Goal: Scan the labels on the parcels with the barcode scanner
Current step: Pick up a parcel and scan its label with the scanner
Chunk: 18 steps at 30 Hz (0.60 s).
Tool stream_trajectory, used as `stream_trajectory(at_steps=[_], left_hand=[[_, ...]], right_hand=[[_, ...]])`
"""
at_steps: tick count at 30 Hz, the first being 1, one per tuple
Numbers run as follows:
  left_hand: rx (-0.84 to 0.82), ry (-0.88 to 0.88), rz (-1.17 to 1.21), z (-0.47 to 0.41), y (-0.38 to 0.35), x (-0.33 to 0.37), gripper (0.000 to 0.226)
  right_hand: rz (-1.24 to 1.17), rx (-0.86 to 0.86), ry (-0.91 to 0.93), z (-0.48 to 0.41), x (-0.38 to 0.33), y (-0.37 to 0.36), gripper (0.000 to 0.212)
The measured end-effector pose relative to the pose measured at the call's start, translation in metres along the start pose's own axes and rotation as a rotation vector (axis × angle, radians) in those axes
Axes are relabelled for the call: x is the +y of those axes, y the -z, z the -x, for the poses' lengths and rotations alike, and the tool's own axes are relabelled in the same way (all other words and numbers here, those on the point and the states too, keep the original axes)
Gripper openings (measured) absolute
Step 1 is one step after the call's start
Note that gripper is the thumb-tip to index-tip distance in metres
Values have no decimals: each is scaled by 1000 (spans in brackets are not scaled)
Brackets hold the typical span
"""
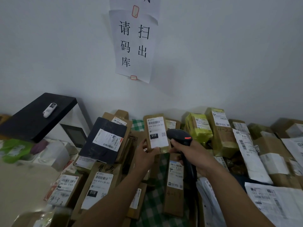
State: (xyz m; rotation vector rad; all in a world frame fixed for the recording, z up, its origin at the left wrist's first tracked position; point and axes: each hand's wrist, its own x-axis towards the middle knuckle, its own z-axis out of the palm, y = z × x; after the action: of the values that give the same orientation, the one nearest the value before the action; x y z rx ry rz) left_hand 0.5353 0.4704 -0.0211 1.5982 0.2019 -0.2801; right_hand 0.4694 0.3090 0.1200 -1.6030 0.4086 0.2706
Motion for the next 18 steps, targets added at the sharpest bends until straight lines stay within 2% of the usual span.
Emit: stream_trajectory(at_steps=[4,10,13,18], left_hand=[[8,32,11,-48,-7,19,55],[170,118,-5,-140,-29,37,58],[255,213,-27,-180,-38,40,71],[312,374,-233,-217,-49,38,90]], right_hand=[[26,62,-6,-43,-11,10,24],[66,68,-43,-115,-9,19,24],[54,64,-82,-142,4,20,25],[52,40,-127,-173,24,23,24]])
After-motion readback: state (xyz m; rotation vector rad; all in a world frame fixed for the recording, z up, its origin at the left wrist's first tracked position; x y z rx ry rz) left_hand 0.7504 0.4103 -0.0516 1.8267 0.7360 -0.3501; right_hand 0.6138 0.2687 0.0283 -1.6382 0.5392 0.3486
